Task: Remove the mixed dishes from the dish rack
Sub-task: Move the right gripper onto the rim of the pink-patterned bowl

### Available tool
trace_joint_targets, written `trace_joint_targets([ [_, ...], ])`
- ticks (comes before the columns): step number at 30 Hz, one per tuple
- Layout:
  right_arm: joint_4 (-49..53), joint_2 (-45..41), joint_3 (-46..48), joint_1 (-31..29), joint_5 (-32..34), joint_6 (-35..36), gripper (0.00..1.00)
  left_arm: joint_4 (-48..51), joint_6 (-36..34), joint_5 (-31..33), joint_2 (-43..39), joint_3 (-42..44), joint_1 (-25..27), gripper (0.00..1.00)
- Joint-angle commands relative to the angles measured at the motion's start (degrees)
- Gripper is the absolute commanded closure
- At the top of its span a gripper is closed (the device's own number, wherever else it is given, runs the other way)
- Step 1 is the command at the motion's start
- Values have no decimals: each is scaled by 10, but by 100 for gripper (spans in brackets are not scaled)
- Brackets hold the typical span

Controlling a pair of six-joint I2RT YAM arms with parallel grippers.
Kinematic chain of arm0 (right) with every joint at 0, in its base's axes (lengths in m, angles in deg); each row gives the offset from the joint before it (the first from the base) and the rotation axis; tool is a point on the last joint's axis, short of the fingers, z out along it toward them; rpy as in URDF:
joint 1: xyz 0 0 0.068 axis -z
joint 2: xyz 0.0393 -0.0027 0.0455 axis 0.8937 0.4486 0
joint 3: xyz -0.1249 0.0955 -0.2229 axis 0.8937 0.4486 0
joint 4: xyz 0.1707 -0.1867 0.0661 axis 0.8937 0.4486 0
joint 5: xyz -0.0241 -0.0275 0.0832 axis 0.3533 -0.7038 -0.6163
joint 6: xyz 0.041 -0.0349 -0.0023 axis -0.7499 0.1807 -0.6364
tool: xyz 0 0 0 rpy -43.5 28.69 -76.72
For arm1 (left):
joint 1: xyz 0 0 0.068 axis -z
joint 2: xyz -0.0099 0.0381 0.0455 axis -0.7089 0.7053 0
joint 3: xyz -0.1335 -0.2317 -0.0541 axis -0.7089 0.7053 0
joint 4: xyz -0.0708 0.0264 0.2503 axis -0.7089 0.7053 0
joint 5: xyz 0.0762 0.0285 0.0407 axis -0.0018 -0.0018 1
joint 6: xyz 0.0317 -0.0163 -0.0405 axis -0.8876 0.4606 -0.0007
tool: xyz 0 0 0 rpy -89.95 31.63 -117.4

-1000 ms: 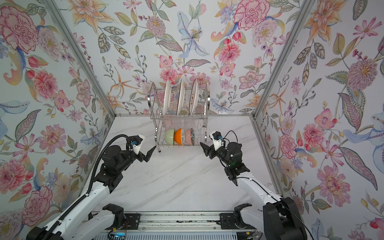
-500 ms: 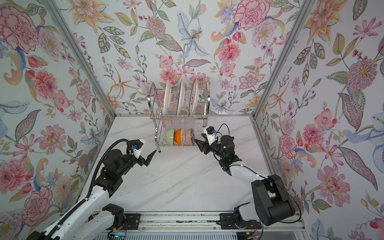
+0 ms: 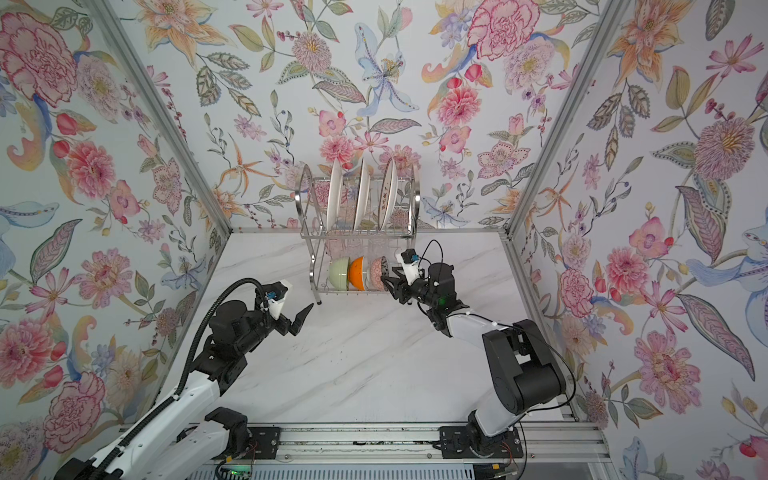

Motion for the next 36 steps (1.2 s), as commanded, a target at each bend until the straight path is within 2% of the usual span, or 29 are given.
trace_joint_targets([
  [1, 12, 21, -31, -5, -7, 2, 50, -9, 16, -14, 3, 0, 8, 1],
  [8, 42, 54, -68, -10, 3, 3, 51, -13, 20, -15, 4, 3, 15, 1],
  [25, 74, 82, -80, -18, 23, -7, 50, -27, 22, -6, 10, 24, 32, 1],
  [36, 69, 116, -98, -19, 5, -33, 48, -70, 22, 35, 35, 36, 57, 1],
])
